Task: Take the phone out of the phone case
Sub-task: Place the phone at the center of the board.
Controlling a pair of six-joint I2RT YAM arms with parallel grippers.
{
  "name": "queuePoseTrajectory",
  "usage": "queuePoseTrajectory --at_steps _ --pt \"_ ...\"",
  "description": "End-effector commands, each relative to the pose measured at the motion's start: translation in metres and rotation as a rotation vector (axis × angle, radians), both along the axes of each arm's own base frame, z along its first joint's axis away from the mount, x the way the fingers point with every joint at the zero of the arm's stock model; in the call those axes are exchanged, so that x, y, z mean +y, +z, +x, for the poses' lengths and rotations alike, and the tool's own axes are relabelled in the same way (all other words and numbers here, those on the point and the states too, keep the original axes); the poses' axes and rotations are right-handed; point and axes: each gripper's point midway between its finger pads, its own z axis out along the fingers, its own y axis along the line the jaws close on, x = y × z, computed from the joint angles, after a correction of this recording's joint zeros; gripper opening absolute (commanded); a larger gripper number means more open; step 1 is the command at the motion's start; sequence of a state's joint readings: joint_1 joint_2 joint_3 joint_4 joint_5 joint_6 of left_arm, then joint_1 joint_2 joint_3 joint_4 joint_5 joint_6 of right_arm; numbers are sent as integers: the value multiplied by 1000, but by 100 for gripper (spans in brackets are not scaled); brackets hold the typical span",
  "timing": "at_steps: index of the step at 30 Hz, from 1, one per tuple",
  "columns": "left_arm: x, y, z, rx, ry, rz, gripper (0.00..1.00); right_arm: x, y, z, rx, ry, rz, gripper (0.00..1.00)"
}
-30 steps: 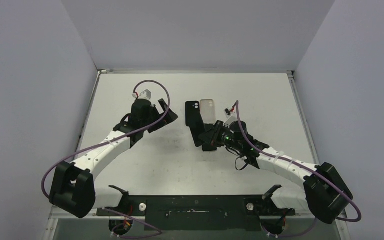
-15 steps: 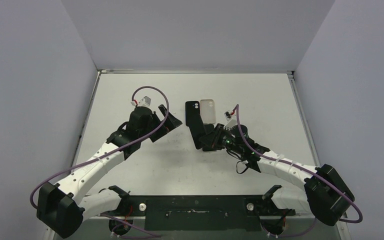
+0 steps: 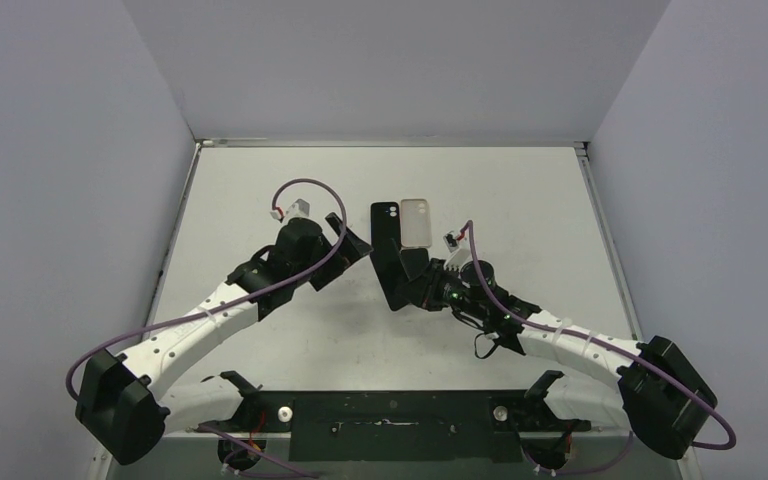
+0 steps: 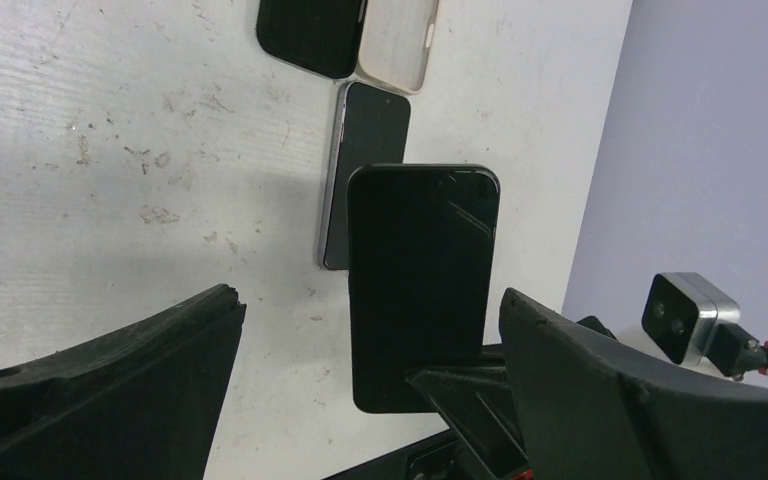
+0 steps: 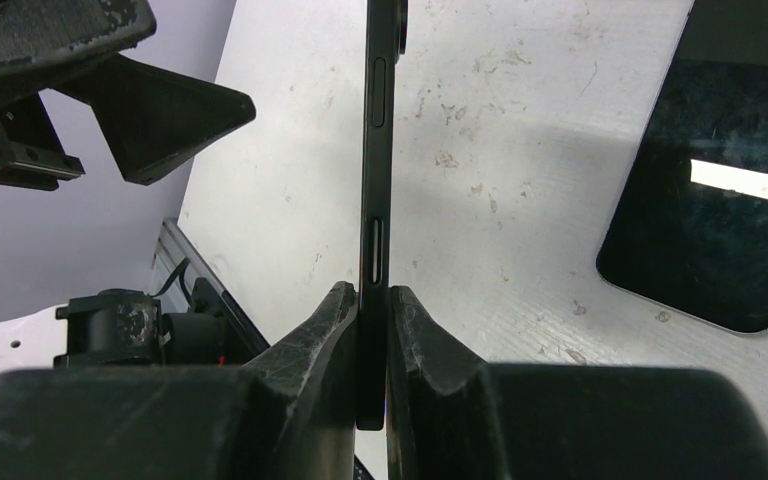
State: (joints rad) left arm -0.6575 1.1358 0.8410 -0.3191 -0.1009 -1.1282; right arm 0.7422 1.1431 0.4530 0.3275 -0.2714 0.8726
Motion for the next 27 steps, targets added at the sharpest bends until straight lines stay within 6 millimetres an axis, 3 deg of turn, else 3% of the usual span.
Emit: queuePoseTrajectory --at_steps 1,19,27 --pt "-11 29 17 -61 38 -80 97 7 41 9 -134 -16 85 0" --pt "-59 8 19 -34 26 -97 97 19 44 11 -152 -5 65 0" --pt "-63 -5 21 -23 17 -59 97 25 46 9 -160 16 72 0"
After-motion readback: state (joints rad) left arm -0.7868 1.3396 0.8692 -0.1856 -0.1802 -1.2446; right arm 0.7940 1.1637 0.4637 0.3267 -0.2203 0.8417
